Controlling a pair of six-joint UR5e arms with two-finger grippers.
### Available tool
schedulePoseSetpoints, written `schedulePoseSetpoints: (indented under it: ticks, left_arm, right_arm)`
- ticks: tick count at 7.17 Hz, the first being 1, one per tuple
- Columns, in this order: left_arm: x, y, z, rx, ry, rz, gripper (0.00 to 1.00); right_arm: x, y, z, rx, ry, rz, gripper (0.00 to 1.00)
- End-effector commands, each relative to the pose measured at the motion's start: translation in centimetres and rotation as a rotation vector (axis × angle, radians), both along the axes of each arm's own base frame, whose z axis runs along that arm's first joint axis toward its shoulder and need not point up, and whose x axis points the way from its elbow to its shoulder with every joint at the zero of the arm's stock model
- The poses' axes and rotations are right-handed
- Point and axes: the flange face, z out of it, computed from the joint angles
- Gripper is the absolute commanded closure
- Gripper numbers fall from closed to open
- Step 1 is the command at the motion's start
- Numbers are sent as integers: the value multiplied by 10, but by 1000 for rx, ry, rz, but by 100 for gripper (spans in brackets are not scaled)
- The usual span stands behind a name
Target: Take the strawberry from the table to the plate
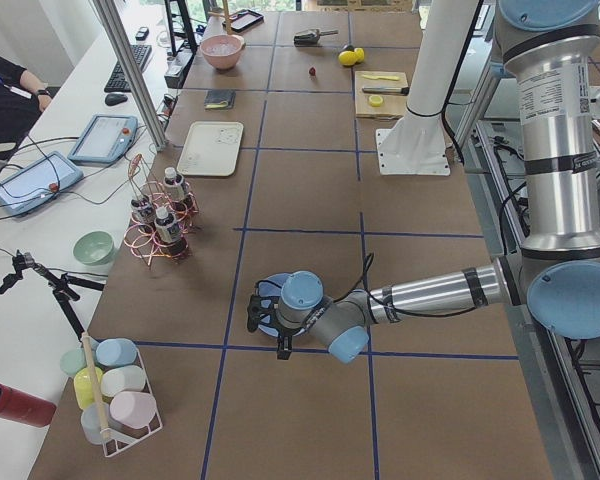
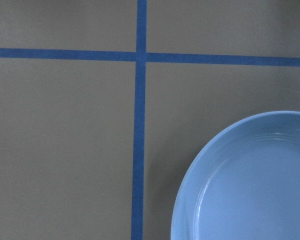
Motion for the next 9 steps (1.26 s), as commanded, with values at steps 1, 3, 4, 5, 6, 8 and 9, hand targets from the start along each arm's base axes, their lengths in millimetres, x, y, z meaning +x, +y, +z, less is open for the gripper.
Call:
schedulePoseSetpoints:
  ticks: [1, 3, 4, 5, 6, 8, 9]
  left_arm:
    - [14, 3, 9, 10, -10, -3, 0]
    - [22, 1, 12, 9, -15, 11, 0]
    - [29, 0, 10, 12, -14, 25, 3]
    - [35, -2, 12, 11, -15, 37, 26]
    - [40, -2, 12, 11, -16, 45, 46]
    - [39, -2, 14, 9, -18, 45, 83]
    - [41, -2, 11, 14, -15, 49, 100]
  right_arm:
    - [0, 0, 0, 0, 0, 0, 0]
    - [0, 0, 0, 0, -2, 0, 0]
    - [0, 0, 0, 0, -2, 0, 0]
    - [0, -1, -1, 3, 0, -1, 0]
    - [0, -1, -1, 2, 0, 0, 0]
    - [0, -1, -2, 4, 0, -1, 0]
    - [0, -1, -4, 9, 0, -1, 0]
